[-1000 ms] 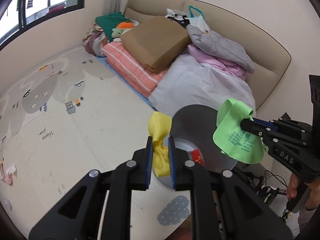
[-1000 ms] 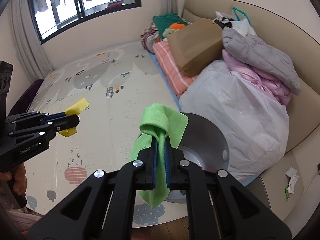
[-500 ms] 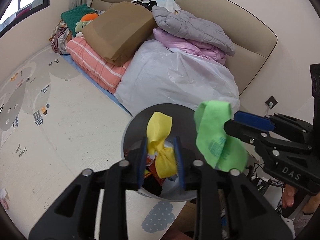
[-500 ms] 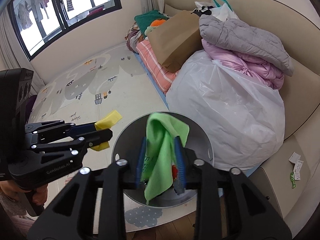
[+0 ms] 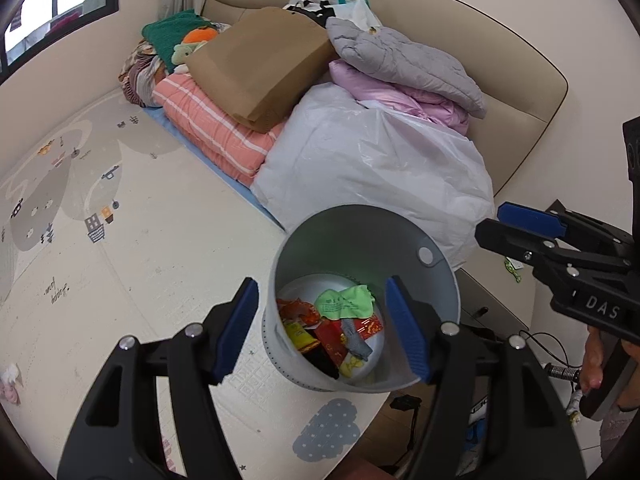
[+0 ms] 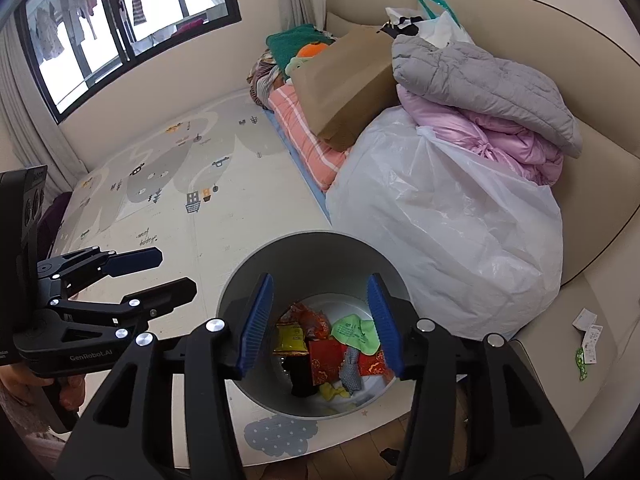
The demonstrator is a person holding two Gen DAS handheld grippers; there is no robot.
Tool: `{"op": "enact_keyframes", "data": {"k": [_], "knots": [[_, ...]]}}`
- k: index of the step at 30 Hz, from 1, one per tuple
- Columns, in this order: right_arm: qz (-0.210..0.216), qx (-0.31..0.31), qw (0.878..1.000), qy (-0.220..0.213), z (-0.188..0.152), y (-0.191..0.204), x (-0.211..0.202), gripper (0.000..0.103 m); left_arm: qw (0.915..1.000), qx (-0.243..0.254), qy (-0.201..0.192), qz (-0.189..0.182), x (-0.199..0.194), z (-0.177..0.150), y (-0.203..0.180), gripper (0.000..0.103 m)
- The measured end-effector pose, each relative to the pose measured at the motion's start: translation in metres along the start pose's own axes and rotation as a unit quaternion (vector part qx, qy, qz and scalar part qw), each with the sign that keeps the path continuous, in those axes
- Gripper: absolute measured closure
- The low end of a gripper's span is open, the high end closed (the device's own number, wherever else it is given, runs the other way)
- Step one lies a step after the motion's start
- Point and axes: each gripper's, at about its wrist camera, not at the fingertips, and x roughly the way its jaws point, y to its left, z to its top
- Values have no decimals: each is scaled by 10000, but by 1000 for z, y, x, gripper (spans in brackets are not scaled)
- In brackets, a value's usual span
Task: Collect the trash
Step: 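Move both open tools back over the bed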
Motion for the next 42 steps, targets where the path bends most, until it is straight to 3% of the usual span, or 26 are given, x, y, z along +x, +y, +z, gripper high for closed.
{"op": "enact_keyframes", "data": {"k": [4, 8, 11, 14, 19, 28, 32, 35, 42], "knots": [[252, -295, 9992, 45, 4, 24, 5, 53, 9988, -295, -185, 348, -23, -8, 21, 30], [594, -773, 9952, 56, 10, 62, 11, 43, 9941, -656, -364, 782, -53, -21, 47, 24], [878, -1250, 9883, 21, 13, 100, 13, 34, 9874, -955, -536, 1138, -79, -36, 68, 21], [1190, -1727, 9778, 44, 13, 142, 17, 33, 9768, -1342, -670, 1531, -107, -56, 92, 21], [1770, -2451, 9530, 180, 6, 222, 24, 32, 9469, -2138, -842, 2248, -154, -105, 137, 21], [2542, -3490, 9012, 379, -36, 385, 15, 32, 8741, -3555, -985, 3160, -242, -216, 228, 21], [2720, -3760, 8846, 461, -62, 462, 13, 32, 8524, -3854, -1036, 3380, -279, -265, 274, 21], [2773, -3827, 8797, 535, -84, 524, 16, 32, 8437, -3931, -1045, 3502, -308, -300, 316, 21], [2794, -3516, 8903, 756, -131, 677, 39, 32, 8473, -3869, -794, 3549, -365, -374, 430, 21]]}}
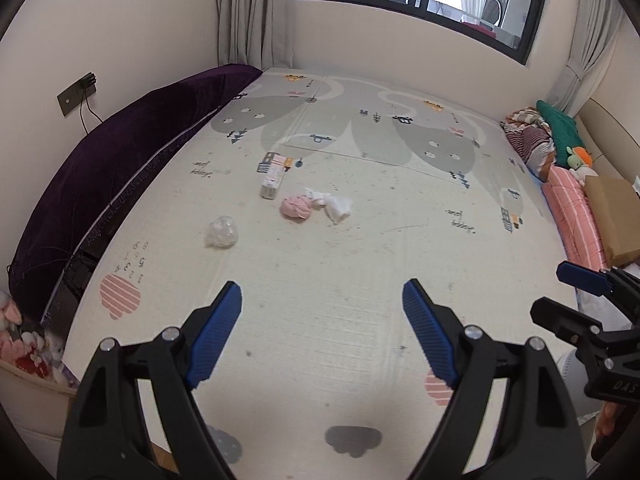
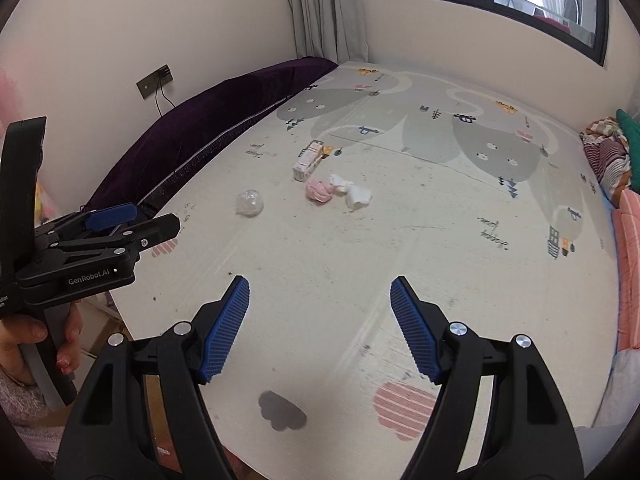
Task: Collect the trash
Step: 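Move both open tools back over the bed, then grasp the plastic-wrap ball with the left tool while the right tool grasps the pink sock ball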
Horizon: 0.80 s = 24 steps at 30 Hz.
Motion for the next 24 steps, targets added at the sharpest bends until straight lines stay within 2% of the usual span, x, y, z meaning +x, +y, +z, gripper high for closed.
{"op": "enact_keyframes", "data": {"k": [5, 10, 19, 24], "knots": [[64, 53, 10000, 52, 46, 54, 70, 32, 9998, -31, 177, 127, 44, 24, 75, 21], [39, 26, 9999, 127, 78, 76, 122, 32, 9995, -151, 251, 143, 84, 35, 117, 21], [-135, -6, 9994, 319, 111, 70, 218, 32, 9979, -407, 476, 146, 166, 43, 164, 21], [-271, -43, 9986, 462, 117, 54, 293, 31, 9968, -400, 643, 239, 230, 44, 178, 21]]}}
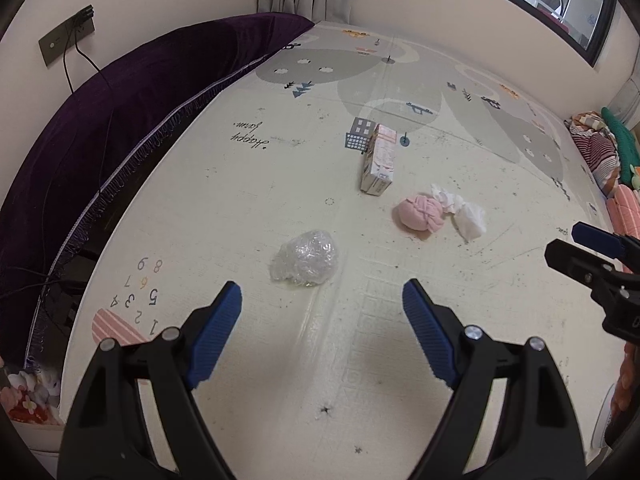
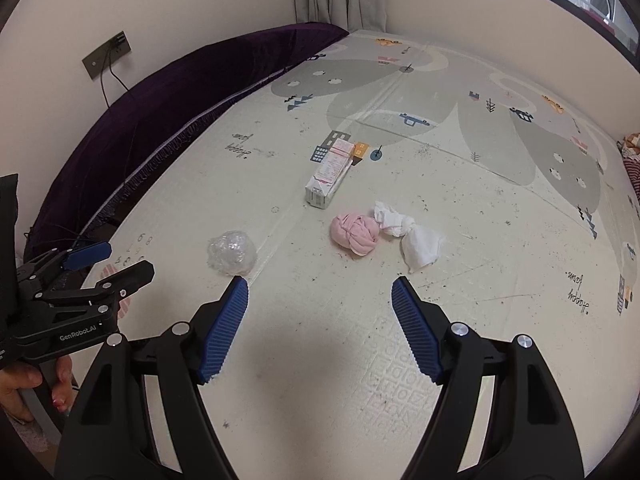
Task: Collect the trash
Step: 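Grasp the plastic-wrap ball with the left tool while the right tool grasps the pink sock ball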
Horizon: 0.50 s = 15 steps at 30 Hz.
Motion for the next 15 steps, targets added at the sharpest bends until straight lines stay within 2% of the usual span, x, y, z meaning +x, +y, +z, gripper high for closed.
{"op": "enact_keyframes", "data": {"k": [8, 15], "knots": [[-180, -22, 9997, 157, 5, -19, 123, 31, 9998, 35, 203, -84, 98, 2, 5, 21], [-326, -9, 9993, 163, 6, -26, 198, 31, 9994, 126, 310, -92, 160, -1, 10, 21]]}}
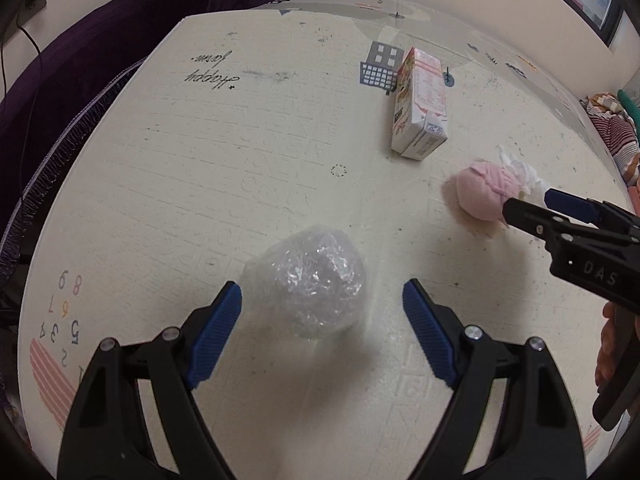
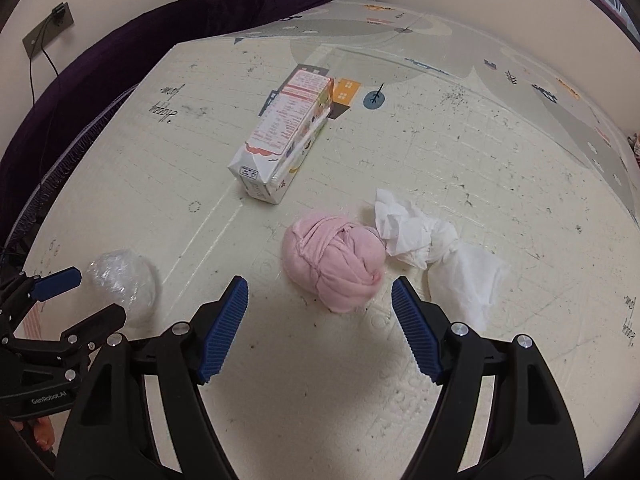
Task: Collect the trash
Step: 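Grasp the plastic-wrap ball with the left tool while the right tool grasps the pink sock ball, then carry the plastic-wrap ball in the left tool and pink ball in the right tool to the bin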
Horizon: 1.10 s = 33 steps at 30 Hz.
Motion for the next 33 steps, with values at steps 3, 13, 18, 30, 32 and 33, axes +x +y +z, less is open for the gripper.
{"op": "enact_keyframes", "data": {"k": [3, 13, 18, 30, 32, 33], "knots": [[-28, 19, 10000, 38, 0, 1, 24, 31, 10000, 18, 4, 7, 19, -1, 2, 21], [-259, -57, 9995, 141, 3, 0, 55, 38, 9997, -224, 61, -117, 45, -1, 17, 51], [-81, -92, 9999, 69, -2, 3, 42, 42, 9996, -214, -19, -171, 33, 1, 21, 54], [247, -122, 9996, 12, -36, 29, -44, 42, 9994, -299, -50, -148, -38, -7, 12, 54], [302, -25, 9995, -8, -40, 31, -64, 42, 9993, -336, -42, -145, -57, -9, 8, 54], [327, 4, 9995, -15, -43, 32, -75, 42, 9992, -358, -25, -173, -66, -11, 6, 54]]}}
